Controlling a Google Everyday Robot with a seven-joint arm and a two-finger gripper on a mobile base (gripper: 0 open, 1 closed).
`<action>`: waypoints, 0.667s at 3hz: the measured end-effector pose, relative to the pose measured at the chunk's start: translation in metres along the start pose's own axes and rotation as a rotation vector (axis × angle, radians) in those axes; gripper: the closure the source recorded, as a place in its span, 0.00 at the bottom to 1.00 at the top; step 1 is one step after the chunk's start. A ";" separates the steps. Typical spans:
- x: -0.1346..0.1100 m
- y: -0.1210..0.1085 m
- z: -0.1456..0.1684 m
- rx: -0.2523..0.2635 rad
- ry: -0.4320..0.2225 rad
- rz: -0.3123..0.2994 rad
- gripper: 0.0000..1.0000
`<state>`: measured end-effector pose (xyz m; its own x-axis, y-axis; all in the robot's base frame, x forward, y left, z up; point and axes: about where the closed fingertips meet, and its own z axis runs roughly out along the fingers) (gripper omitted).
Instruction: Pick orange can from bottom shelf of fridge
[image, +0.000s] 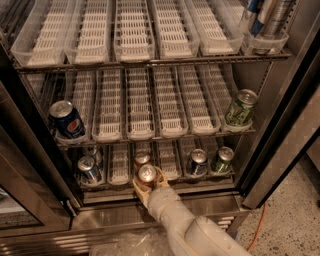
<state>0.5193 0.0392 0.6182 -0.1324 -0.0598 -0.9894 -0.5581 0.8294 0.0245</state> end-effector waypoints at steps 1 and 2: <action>0.001 -0.001 -0.002 0.001 0.002 0.003 1.00; 0.005 0.001 -0.002 -0.002 0.026 0.002 1.00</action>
Offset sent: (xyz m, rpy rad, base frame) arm -0.0050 -0.0009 -0.0106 -0.0320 0.0478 0.0055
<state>0.5166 0.0386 0.6133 -0.1548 -0.0731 -0.9852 -0.5596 0.8283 0.0265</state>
